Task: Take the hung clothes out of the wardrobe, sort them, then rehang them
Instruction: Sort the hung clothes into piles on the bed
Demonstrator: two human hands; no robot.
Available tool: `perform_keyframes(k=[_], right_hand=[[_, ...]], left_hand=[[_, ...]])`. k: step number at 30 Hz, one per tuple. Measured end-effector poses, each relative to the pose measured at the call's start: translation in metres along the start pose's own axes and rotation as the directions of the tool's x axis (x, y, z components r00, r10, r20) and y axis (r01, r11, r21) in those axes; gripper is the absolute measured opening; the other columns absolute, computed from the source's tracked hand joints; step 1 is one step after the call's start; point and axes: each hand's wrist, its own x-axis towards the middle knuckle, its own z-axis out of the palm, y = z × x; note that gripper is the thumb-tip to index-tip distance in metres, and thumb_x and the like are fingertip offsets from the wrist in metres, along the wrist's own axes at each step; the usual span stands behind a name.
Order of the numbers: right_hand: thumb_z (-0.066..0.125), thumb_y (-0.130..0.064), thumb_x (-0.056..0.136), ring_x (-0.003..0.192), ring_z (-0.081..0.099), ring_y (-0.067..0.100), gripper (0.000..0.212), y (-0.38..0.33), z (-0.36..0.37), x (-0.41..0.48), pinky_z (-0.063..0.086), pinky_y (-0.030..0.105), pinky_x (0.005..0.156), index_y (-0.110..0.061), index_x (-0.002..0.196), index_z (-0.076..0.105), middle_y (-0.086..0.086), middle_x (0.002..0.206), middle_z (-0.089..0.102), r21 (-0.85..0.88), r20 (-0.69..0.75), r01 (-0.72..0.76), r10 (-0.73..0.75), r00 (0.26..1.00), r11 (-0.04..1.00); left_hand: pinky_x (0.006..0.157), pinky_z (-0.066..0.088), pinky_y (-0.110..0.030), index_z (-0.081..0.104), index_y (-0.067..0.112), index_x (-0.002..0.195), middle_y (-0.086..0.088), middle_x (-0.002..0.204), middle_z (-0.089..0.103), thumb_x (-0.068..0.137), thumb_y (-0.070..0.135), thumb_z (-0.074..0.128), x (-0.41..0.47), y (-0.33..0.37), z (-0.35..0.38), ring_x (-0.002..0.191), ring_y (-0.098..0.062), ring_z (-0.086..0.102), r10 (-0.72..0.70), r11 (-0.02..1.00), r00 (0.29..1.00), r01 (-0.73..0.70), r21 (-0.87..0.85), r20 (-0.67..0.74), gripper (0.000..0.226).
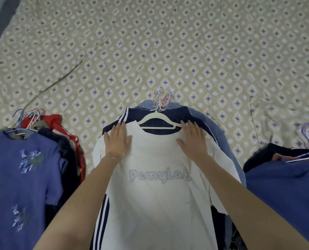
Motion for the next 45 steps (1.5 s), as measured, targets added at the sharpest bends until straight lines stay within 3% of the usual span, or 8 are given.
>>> perform_keyframes(k=[5, 9, 15, 21, 24, 32, 37, 45], right_hand=[[0.046, -0.045, 0.099, 0.147, 0.016, 0.031, 0.068, 0.001, 0.005, 0.004, 0.008, 0.044, 0.118, -0.021, 0.156, 0.017, 0.007, 0.161, 0.018, -0.039, 0.013, -0.022, 0.023, 1.0, 0.999], [0.042, -0.048, 0.1, 0.147, 0.014, 0.028, 0.065, 0.001, 0.001, 0.003, 0.007, 0.044, 0.119, -0.022, 0.155, 0.018, 0.005, 0.161, 0.016, -0.07, 0.051, -0.023, 0.027, 0.998, 0.997], [0.044, -0.046, 0.1, 0.145, 0.022, 0.027, 0.058, -0.001, -0.014, -0.01, 0.012, 0.044, 0.118, -0.021, 0.15, 0.031, 0.004, 0.157, 0.027, 0.03, 0.056, -0.006, 0.005, 0.998, 1.0], [0.044, -0.052, 0.094, 0.111, 0.052, 0.037, 0.057, -0.012, -0.035, -0.046, 0.036, 0.043, 0.099, -0.007, 0.126, 0.057, 0.016, 0.12, 0.056, 0.193, -0.06, -0.025, 0.038, 0.997, 0.981], [0.054, -0.038, 0.098, 0.097, 0.054, 0.039, 0.037, -0.015, -0.042, -0.074, 0.039, 0.044, 0.088, -0.005, 0.113, 0.059, 0.017, 0.107, 0.056, 0.169, -0.078, -0.041, 0.055, 0.995, 0.985], [0.048, -0.05, 0.097, 0.089, 0.052, 0.026, 0.035, -0.041, -0.045, -0.191, 0.044, 0.042, 0.077, -0.016, 0.09, 0.05, 0.004, 0.099, 0.052, 0.314, 0.008, -0.188, 0.196, 0.981, 0.931], [0.05, -0.052, 0.096, 0.079, 0.05, 0.021, 0.038, -0.08, -0.054, -0.267, 0.04, 0.037, 0.069, -0.017, 0.081, 0.048, -0.002, 0.088, 0.051, 0.266, -0.031, -0.149, 0.163, 0.986, 0.952], [0.055, -0.057, 0.092, 0.065, 0.044, 0.018, 0.048, -0.138, -0.078, -0.375, 0.026, 0.032, 0.053, -0.019, 0.066, 0.041, -0.004, 0.068, 0.042, 0.182, -0.026, -0.09, 0.096, 0.995, 0.979]], left_hand=[[0.119, 0.0, -0.05, 0.029, 0.01, 0.152, -0.013, 0.145, 0.04, 0.106, 0.032, 0.035, 0.001, 0.002, 0.01, 0.138, -0.033, 0.03, 0.012, 0.999, 0.993, -0.006, 0.049, -0.115, 0.052], [0.105, 0.03, -0.053, 0.059, -0.001, 0.113, -0.02, 0.109, 0.054, 0.101, 0.029, 0.038, -0.002, 0.003, 0.009, 0.107, -0.042, 0.047, -0.013, 1.0, 0.972, 0.019, 0.024, -0.233, 0.039], [0.084, 0.036, -0.042, 0.062, 0.001, 0.102, -0.014, 0.104, 0.056, 0.101, 0.027, 0.053, -0.036, -0.006, -0.014, 0.1, -0.034, 0.046, -0.004, 0.985, 0.969, -0.039, -0.166, -0.248, 0.027], [0.069, 0.036, -0.034, 0.061, 0.007, 0.094, -0.001, 0.092, 0.05, 0.099, 0.028, 0.056, -0.08, -0.011, -0.039, 0.079, -0.025, 0.053, 0.101, 0.953, 0.94, -0.185, -0.239, -0.325, 0.023], [0.067, 0.037, -0.033, 0.064, 0.007, 0.095, -0.005, 0.095, 0.055, 0.098, 0.027, 0.06, -0.101, -0.013, -0.05, 0.079, -0.026, 0.056, 0.158, 0.946, 0.927, -0.241, -0.217, -0.339, 0.02], [0.069, 0.032, -0.028, 0.068, 0.012, 0.098, -0.001, 0.094, 0.058, 0.093, 0.051, 0.041, -0.188, -0.044, -0.081, 0.082, -0.019, 0.056, 0.355, 0.893, 0.857, -0.429, -0.136, -0.373, 0.048], [0.066, 0.031, -0.03, 0.067, 0.012, 0.097, 0.006, 0.088, 0.051, 0.096, 0.029, 0.062, -0.263, -0.085, -0.086, 0.079, -0.02, 0.055, 0.332, 0.884, 0.852, -0.43, -0.181, -0.404, 0.018], [0.068, 0.036, -0.015, 0.069, 0.017, 0.099, 0.008, 0.095, 0.063, 0.096, 0.033, 0.062, -0.376, -0.145, -0.103, 0.088, -0.011, 0.057, 0.236, 0.856, 0.907, -0.363, -0.367, -0.348, 0.018]])
